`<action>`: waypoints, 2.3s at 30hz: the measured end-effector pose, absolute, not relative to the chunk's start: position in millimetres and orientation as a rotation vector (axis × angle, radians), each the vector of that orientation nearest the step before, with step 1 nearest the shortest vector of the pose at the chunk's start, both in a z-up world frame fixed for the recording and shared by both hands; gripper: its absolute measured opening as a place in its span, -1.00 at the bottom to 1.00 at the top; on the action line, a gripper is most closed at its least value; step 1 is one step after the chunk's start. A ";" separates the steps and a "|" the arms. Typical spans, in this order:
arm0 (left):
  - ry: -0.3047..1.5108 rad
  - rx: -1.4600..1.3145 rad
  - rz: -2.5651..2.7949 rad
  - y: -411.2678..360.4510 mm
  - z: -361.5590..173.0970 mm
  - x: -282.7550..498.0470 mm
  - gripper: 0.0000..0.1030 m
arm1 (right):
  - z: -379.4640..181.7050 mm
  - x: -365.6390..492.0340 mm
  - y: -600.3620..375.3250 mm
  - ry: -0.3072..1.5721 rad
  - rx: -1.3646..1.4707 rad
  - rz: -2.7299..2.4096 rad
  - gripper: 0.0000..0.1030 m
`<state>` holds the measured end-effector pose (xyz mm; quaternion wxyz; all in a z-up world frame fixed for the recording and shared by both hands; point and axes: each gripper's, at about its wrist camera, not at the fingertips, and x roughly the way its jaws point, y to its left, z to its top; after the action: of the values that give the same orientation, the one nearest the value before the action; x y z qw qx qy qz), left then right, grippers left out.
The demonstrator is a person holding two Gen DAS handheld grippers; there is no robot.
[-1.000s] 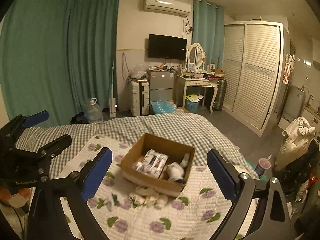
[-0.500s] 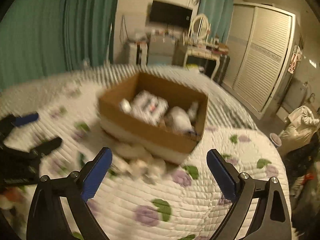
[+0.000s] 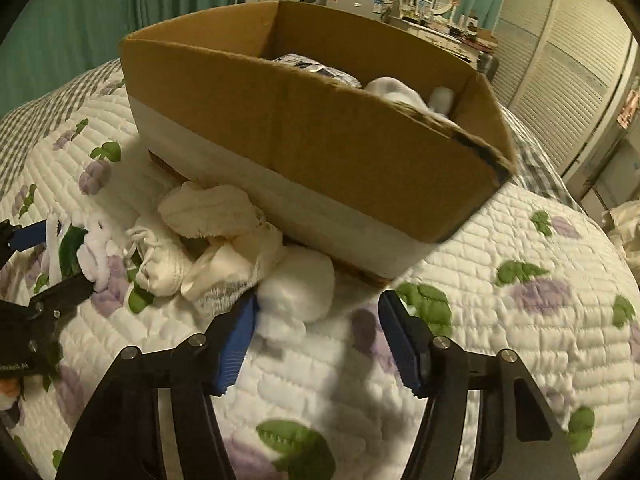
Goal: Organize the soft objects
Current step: 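Grasp white pipe-cleaner toy with left tool while right tool grasps white cloth, then drop toy into box with left tool while right tool drops cloth in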
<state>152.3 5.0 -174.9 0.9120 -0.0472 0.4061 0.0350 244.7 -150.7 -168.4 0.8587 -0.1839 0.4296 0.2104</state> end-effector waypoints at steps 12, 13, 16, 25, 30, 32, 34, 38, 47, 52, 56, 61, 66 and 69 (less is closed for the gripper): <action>0.826 -0.098 -0.035 -3.9 -169.0 147.8 -0.18 | -162.7 234.0 -159.8 0.867 -0.355 0.462 -0.46; 0.828 -0.112 -0.041 -2.4 -167.4 146.6 -0.20 | -159.5 231.2 -163.2 0.863 -0.347 0.457 -0.46; 0.834 -0.146 -0.055 0.7 -162.4 141.2 -0.25 | -148.8 226.1 -169.7 0.856 -0.329 0.444 -0.46; 0.781 -0.120 -0.068 -12.3 -117.9 106.0 -0.26 | -110.4 187.8 -183.7 0.787 -0.293 0.404 -0.46; 0.724 -0.111 -0.079 -21.9 -83.9 82.1 -0.26 | -70.6 156.4 -182.8 0.715 -0.238 0.413 -0.46; 0.712 -0.110 -0.081 -24.4 -71.5 73.9 -0.26 | -55.7 143.2 -179.2 0.693 -0.201 0.425 -0.46; 0.692 -0.095 -0.078 -28.3 -55.8 64.5 -0.26 | -40.1 126.0 -177.8 0.662 -0.173 0.433 -0.46; 0.645 -0.088 -0.093 -31.6 -24.9 53.7 -0.26 | -5.2 95.3 -180.0 0.588 -0.138 0.444 -0.46; 0.503 -0.029 -0.085 -36.6 48.9 77.9 -0.26 | 79.5 96.9 -186.4 0.461 -0.136 0.459 -0.46; 0.479 -0.011 -0.062 -31.7 67.7 131.9 -0.26 | 117.1 139.9 -176.4 0.397 -0.148 0.443 -0.46; 0.477 -0.001 -0.055 -31.1 65.0 180.1 -0.26 | 123.0 182.1 -168.5 0.383 -0.115 0.460 -0.46; 0.533 0.027 -0.046 -37.2 34.1 249.7 -0.26 | 92.6 242.4 -155.9 0.447 -0.075 0.478 -0.46; 0.623 0.019 -0.052 -33.7 -17.8 300.1 -0.26 | 36.3 304.7 -142.9 0.528 -0.084 0.469 -0.46; 0.666 0.046 -0.040 -37.5 -41.9 316.9 -0.26 | 1.0 335.0 -144.4 0.593 -0.057 0.454 -0.46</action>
<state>316.9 -37.5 -41.9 0.9447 0.0226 0.3266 -0.0198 335.0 -144.4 1.0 0.9308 -0.0278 0.2895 0.2216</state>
